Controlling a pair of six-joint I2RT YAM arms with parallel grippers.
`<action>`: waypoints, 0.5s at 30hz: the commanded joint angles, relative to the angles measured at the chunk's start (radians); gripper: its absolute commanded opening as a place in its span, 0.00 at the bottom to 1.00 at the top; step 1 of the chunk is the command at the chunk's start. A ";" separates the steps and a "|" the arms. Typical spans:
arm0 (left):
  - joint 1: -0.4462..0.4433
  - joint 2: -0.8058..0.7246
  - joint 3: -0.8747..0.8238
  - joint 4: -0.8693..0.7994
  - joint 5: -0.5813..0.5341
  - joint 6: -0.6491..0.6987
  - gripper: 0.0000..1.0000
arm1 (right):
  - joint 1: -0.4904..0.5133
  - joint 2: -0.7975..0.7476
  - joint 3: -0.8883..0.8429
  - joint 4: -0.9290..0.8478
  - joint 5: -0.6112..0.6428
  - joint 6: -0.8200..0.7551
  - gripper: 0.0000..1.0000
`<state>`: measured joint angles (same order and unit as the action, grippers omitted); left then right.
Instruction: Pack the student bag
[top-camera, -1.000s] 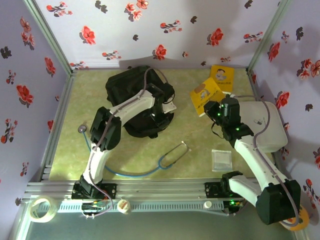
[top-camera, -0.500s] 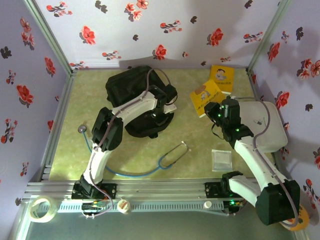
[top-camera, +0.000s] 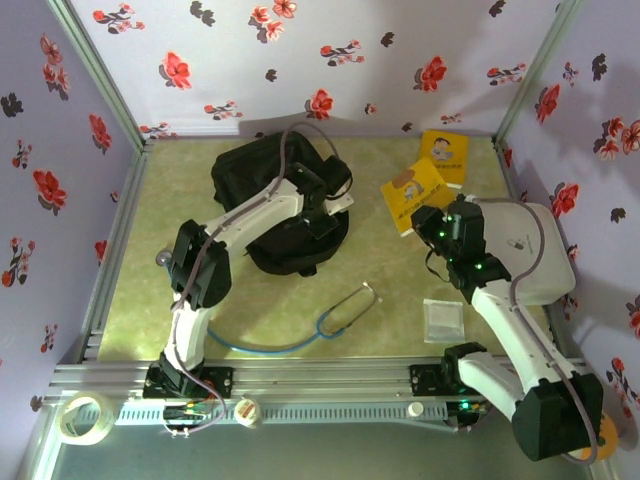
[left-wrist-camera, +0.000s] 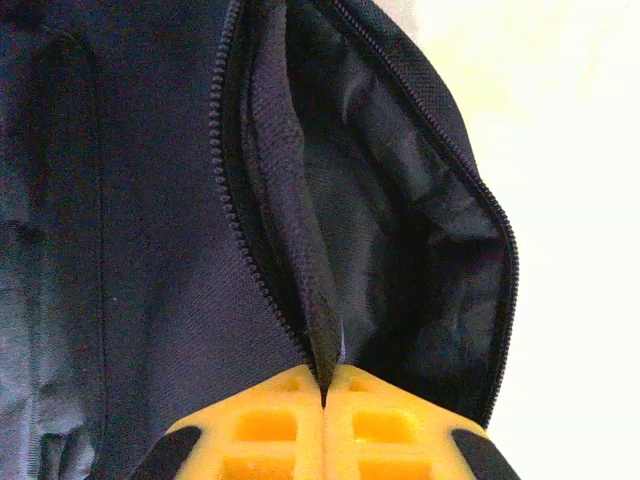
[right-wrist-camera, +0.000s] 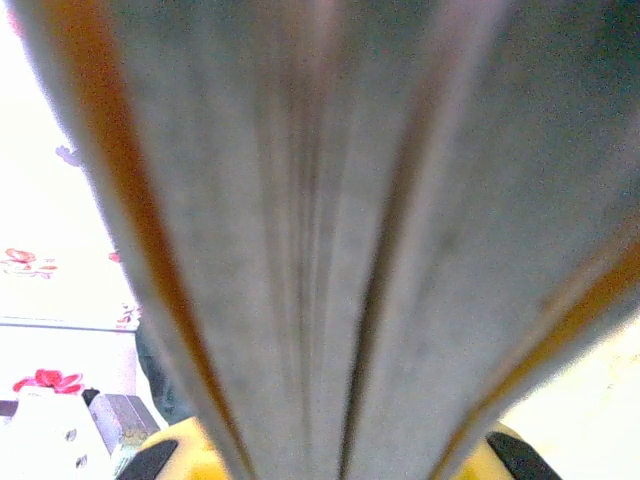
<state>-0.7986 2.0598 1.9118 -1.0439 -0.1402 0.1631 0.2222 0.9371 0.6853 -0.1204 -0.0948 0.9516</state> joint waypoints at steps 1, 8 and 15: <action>0.001 -0.081 -0.008 0.065 -0.019 -0.021 0.00 | -0.007 -0.060 0.002 0.043 -0.020 -0.026 0.13; 0.015 -0.159 -0.012 0.186 -0.045 -0.080 0.00 | 0.003 -0.103 -0.083 0.097 -0.224 0.070 0.12; 0.015 -0.247 -0.077 0.365 -0.043 -0.104 0.00 | 0.111 -0.141 -0.174 0.189 -0.266 0.153 0.12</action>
<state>-0.7834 1.8736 1.8549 -0.8112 -0.1772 0.0853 0.2924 0.8291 0.5068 -0.0765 -0.3122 1.0695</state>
